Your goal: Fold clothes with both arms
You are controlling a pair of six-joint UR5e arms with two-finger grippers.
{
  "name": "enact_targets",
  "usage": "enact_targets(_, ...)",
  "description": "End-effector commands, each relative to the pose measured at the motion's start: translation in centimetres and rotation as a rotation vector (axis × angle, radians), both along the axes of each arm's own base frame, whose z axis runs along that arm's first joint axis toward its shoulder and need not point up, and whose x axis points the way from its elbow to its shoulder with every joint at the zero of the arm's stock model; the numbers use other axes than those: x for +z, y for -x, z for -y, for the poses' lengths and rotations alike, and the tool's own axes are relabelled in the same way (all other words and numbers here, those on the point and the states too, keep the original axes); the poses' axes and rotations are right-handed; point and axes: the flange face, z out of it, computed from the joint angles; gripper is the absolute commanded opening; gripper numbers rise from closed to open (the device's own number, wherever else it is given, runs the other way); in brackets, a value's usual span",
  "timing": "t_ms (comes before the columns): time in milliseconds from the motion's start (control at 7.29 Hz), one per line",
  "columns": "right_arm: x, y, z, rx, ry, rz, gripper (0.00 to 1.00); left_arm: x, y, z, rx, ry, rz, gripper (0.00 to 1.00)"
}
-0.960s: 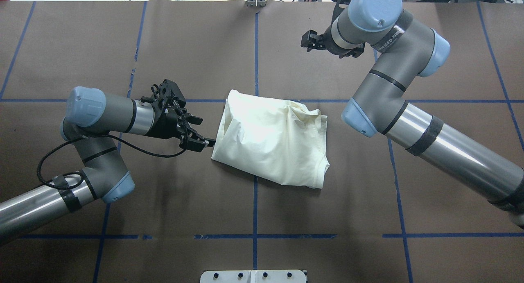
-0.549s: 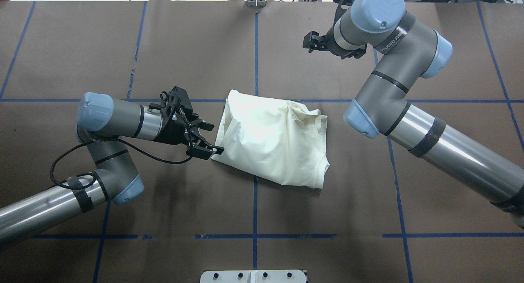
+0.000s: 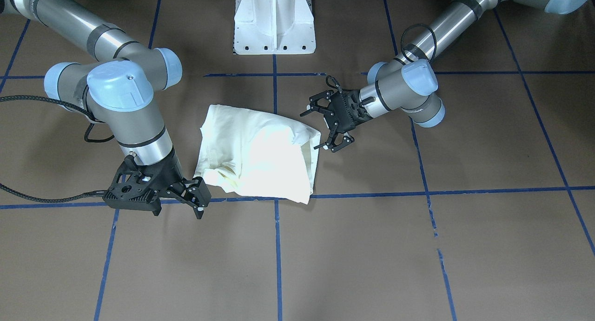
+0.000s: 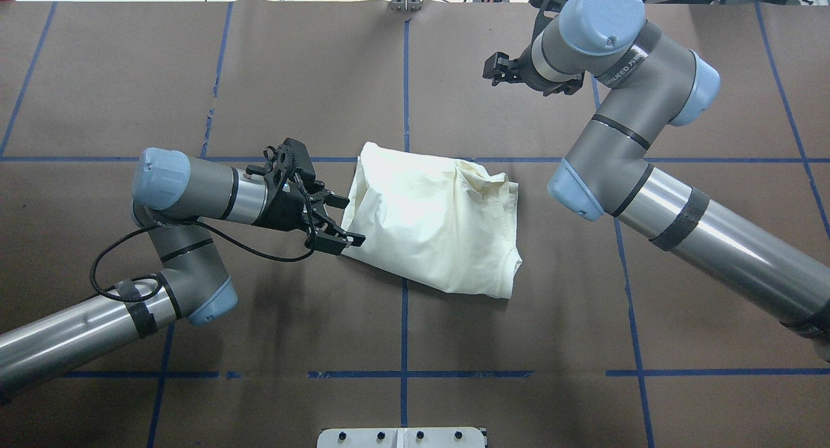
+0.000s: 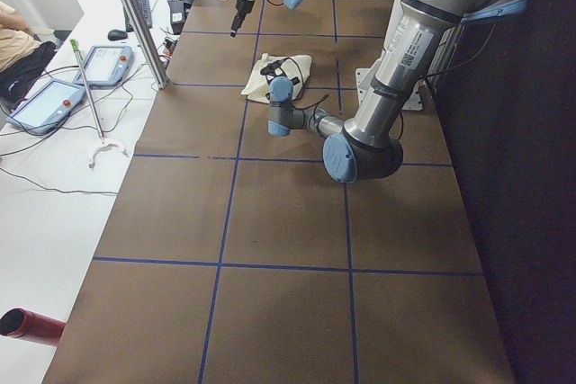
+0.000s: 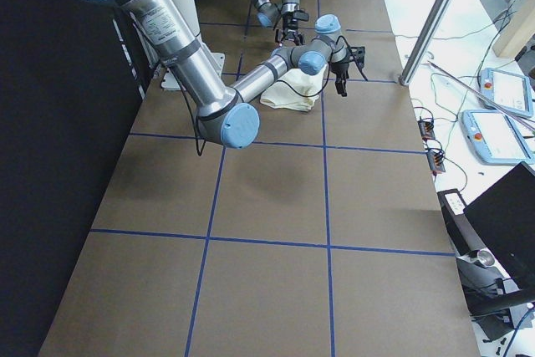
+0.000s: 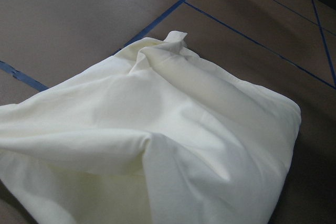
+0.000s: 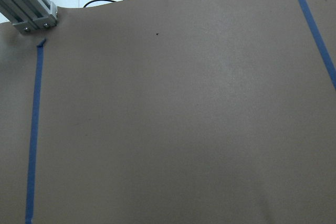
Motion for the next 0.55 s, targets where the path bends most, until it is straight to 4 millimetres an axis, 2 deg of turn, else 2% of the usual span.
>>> enact_targets(0, -0.3, 0.0, 0.0, 0.000, -0.004, 0.004, 1.00, -0.1, -1.2, -1.3, 0.018, 0.000, -0.002, 0.97)
enact_targets(411, -0.4, -0.4, -0.5, 0.000, -0.010, 0.009, 1.00, -1.2, -2.3, -1.5, 0.008, -0.004, -0.012, 0.96)
